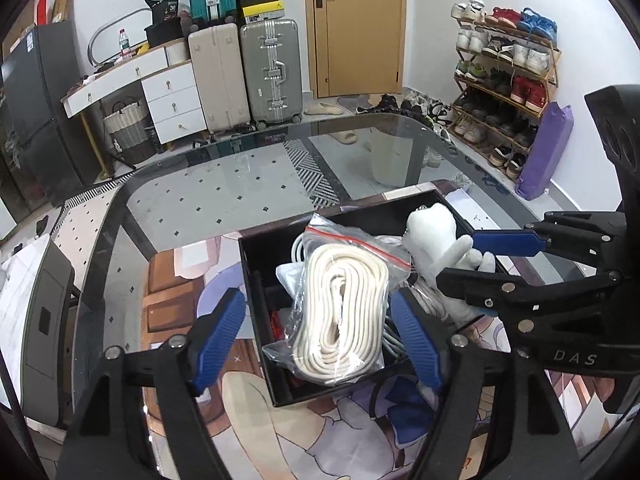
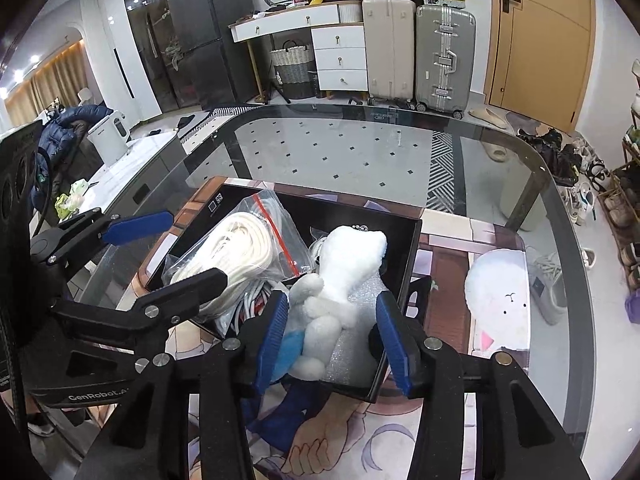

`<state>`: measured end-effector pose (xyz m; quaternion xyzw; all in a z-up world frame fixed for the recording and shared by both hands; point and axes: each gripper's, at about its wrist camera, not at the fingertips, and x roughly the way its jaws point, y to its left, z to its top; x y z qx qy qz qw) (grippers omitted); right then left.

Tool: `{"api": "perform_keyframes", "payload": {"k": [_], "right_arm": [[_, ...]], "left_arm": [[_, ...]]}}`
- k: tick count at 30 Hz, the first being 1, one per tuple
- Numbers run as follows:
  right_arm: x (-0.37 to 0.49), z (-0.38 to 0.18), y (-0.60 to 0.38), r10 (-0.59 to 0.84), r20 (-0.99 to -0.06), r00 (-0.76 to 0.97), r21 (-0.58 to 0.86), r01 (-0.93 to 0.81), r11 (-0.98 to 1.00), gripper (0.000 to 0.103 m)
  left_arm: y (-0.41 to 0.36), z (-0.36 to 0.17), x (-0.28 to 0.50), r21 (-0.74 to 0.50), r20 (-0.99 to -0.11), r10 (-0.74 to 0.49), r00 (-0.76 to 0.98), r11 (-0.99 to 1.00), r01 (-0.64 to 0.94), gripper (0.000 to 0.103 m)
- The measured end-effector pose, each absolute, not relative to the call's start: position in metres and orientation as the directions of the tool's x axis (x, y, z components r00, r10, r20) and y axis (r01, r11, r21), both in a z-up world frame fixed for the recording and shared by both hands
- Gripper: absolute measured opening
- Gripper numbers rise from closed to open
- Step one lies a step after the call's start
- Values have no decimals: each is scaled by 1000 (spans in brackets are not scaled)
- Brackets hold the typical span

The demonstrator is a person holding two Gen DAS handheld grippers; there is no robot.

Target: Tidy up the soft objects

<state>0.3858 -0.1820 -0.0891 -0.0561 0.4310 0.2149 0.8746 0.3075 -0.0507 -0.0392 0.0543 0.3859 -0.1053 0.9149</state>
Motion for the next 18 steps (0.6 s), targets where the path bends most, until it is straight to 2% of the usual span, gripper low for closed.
{"api": "perform_keyframes", "payload": {"k": [18], "right_arm": [[369,-75,-192,355,-756,549,111,-428,897,49]], "left_arm": [[-47,-27,297,30,-685,-132,717,978,208,79]]}}
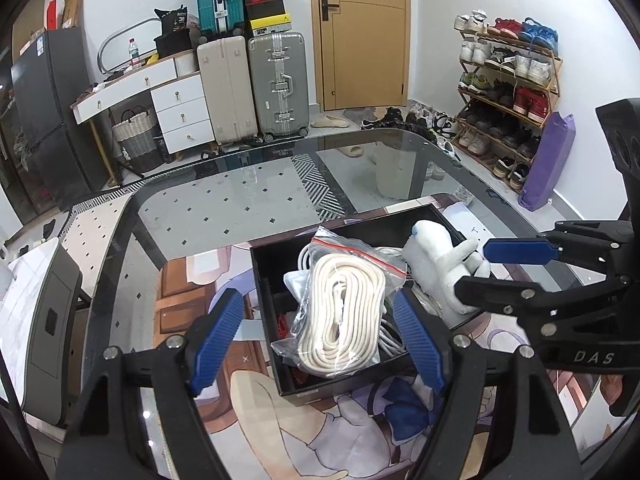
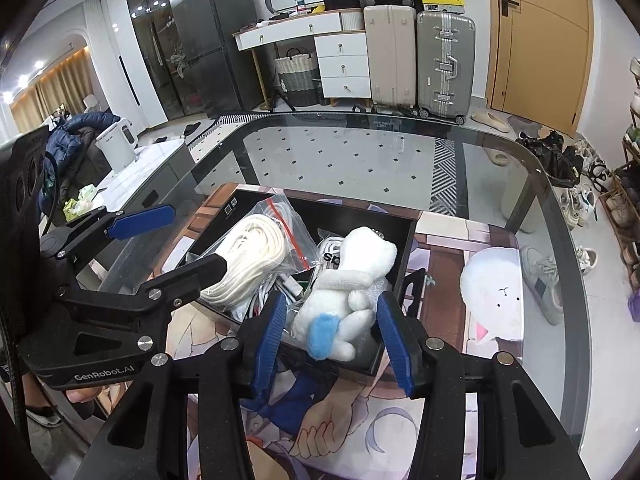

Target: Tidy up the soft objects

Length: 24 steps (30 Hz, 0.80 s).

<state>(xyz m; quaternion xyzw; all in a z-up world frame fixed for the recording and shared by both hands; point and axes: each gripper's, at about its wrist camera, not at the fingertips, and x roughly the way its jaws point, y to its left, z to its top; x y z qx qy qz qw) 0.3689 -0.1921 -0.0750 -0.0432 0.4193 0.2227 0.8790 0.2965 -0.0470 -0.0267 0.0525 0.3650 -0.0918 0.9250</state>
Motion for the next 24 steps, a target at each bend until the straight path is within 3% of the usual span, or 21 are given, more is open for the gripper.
{"api": "perform_keyframes", "payload": {"k": [8,13,17,18,20,24], "right_arm": [[347,-63,-195,344,-742,576,82,-430,899,52],[332,-53,-200,349,-717,604,88,-417,904,74],[318,-43,-203,344,-690,638,87,-399,913,79],[314,-40,-204,345,-680,647,88,-396,914,80],[305,-35,-204,343,-662,666,87,-386,918,83],[286,-22,-210,359,-630,689,127,-365,922,84]], "left_arm": [[-45,-21,283,21,-671,-142,728,977,210,83],[-45,-15,271,36,-642,-123,757,981,189,83],[-41,-9,255,18,-613,-130,779,984,179,83],[-39,-6,249,2,-601,-137,788,985,172,84],[-37,0,239,-17,-575,-136,807,988,154,97],[-38,15,216,-23,-510,-131,850,990,139,99]]}}
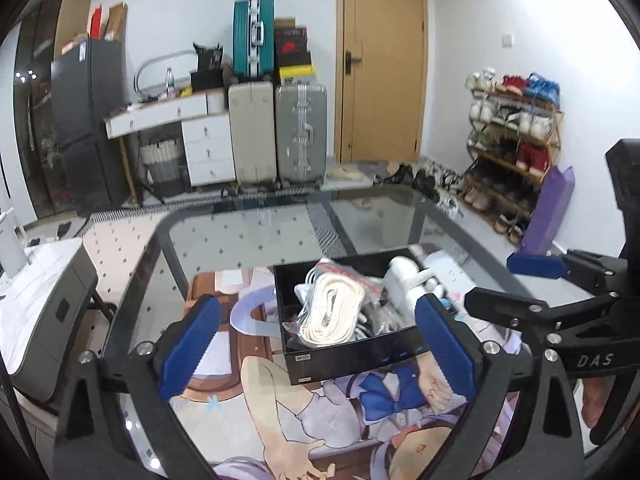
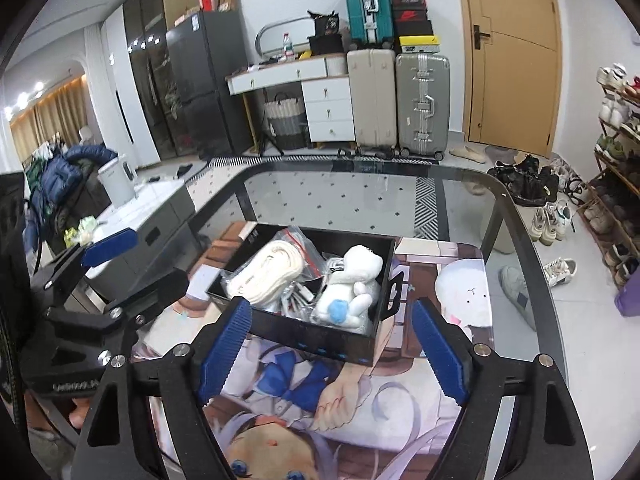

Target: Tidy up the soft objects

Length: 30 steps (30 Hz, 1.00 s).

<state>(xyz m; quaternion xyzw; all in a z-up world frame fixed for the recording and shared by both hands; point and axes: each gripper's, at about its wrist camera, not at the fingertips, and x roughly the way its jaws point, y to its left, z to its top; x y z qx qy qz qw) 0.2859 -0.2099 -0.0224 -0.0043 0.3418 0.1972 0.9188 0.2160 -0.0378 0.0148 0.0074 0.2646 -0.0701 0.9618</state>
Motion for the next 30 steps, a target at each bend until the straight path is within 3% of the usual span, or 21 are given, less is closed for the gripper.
{"api": "perform_keyframes", "payload": {"k": [3,9,30], "right_arm": [[265,-10,-217,374,-602,706,169,-344,923,85],[212,2,-227,389,-513,765,217,-323,921,101],[58,-29,-245,302,-330,894,82,-291,953,102]], "left_arm": [[-40,25,192,-2,-444,-126,887,990,140,101],[-34,36,157,-41,-387,-146,911,989,141,103],[-6,2,40,-98,-316,-89,945,993,61,103]]}}
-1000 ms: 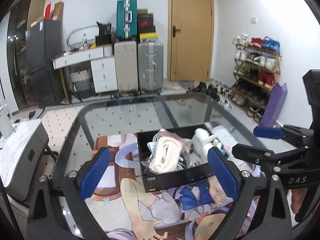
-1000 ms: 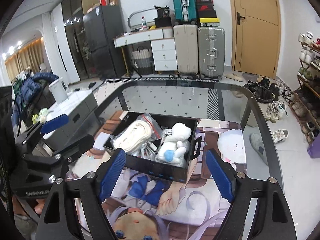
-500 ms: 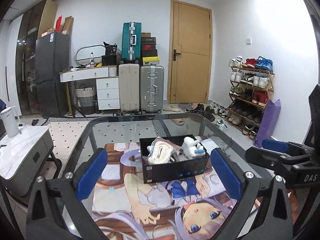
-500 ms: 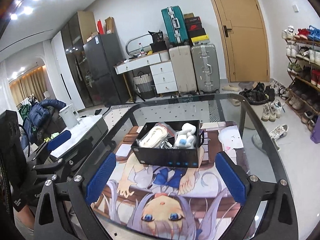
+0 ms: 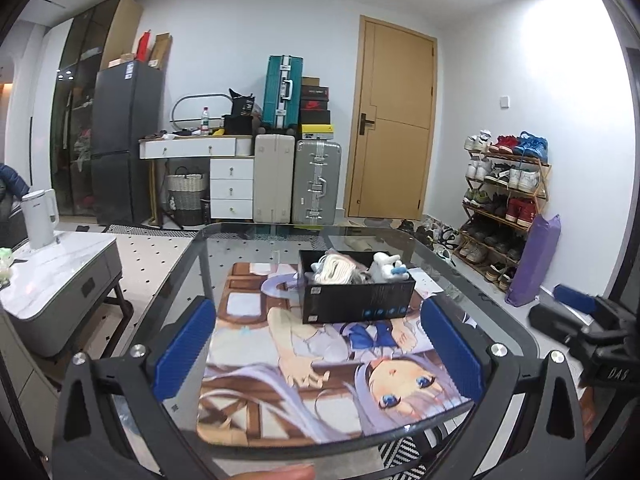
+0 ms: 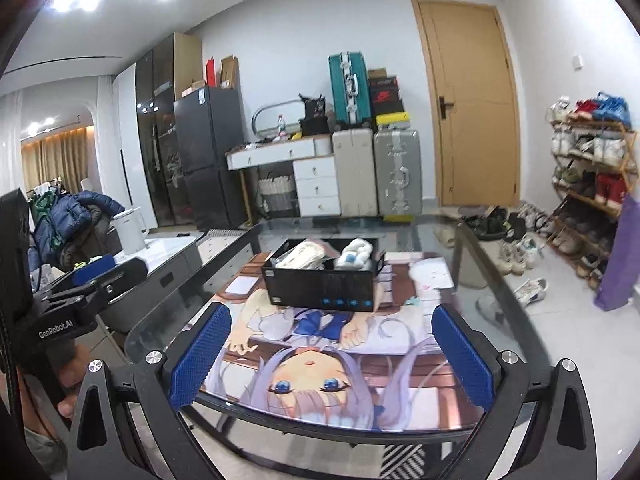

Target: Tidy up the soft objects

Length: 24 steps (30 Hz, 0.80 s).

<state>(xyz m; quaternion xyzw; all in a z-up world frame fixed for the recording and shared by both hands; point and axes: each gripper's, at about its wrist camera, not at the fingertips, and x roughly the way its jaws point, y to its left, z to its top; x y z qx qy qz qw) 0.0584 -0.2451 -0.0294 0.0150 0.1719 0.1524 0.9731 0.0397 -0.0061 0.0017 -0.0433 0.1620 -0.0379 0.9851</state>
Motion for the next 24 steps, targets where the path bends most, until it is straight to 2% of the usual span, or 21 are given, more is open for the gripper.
{"api": "perform_keyframes", "payload": {"k": [10,24], "right_arm": [[22,-29,-248,320,-256,912,54,-317,947,102],[26,-29,-248,334,-263,905,73,-326,943,102]], "left_arm": [[-10,-8,8,-62,-272,-73,960,996,58,103],[-12,-5,2,-73,-253,-78,964,995,61,103]]}}
